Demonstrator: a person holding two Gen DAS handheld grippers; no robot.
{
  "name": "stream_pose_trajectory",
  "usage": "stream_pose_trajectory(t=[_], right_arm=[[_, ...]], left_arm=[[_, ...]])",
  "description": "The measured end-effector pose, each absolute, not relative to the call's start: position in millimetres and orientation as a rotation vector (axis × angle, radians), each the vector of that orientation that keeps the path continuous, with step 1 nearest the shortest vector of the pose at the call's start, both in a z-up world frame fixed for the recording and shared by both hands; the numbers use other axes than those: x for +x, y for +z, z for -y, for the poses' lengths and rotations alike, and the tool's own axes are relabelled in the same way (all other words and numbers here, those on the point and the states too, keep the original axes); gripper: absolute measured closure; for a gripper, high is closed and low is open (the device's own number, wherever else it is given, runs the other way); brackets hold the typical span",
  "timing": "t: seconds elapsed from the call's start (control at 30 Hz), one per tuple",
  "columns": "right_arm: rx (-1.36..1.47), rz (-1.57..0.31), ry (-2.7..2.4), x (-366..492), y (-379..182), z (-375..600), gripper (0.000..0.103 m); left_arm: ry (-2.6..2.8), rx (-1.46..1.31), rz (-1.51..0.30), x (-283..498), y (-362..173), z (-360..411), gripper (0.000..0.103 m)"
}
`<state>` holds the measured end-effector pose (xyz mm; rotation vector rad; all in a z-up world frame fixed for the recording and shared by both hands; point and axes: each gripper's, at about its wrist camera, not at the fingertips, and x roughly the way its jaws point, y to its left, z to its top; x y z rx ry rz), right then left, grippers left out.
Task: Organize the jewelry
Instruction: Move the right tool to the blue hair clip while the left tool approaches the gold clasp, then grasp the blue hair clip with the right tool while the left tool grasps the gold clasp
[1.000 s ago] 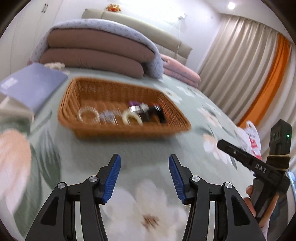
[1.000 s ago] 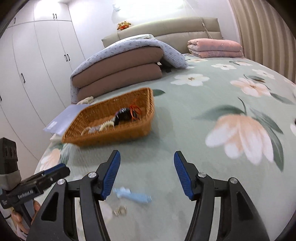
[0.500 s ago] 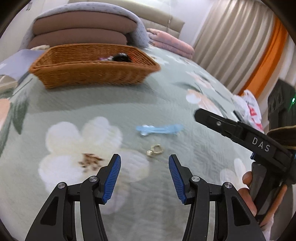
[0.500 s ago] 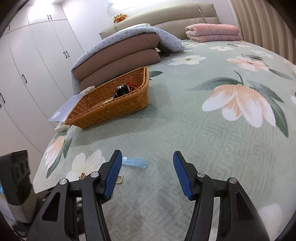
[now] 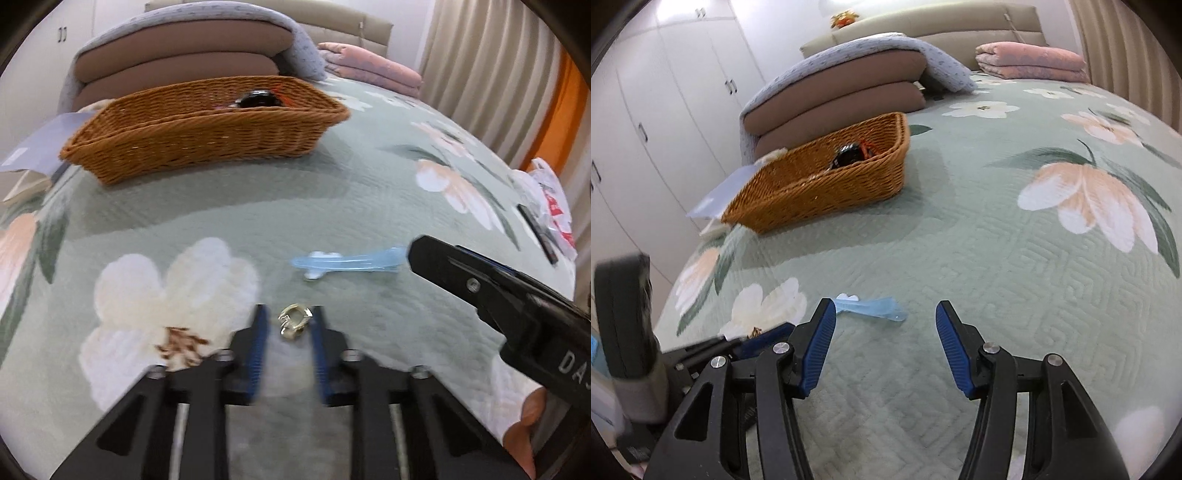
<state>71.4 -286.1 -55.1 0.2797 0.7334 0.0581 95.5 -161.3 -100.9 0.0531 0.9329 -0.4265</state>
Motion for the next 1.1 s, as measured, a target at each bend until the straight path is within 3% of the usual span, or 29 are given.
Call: stream_pose_trajectory(t=[0.27,0.33,0.8,0.97,1.03,1.1], right_arm=[[0.281,-0.831,0.131,104,-62,291,0.043],[0.314,-0.859,0.158,105,-69,289,0.051],[0.173,-0.844,0.153,87,-63,247,0.053],[0.059,-0.873,0.067,97,-75,228,0.073],[0.042,-0.865,0.035,95,-73,228,0.087],[0.071,-0.866,-0.006,92,-74,235,0.087]], left_arm=[[-0.422,0.01,-0.934,110,-96,128,0.086],[-0.413,0.001,-0.93,112,-96,121,0.086],[-0.436,-0.062,-0.904,113,-99,102,0.086],[-0.445,-0.076,-0.894,111,-100,101,0.086],[-0.445,-0.073,-0.892,111,-101,101,0.086],[-0.443,-0.066,-0.889,111,-101,102,0.086]])
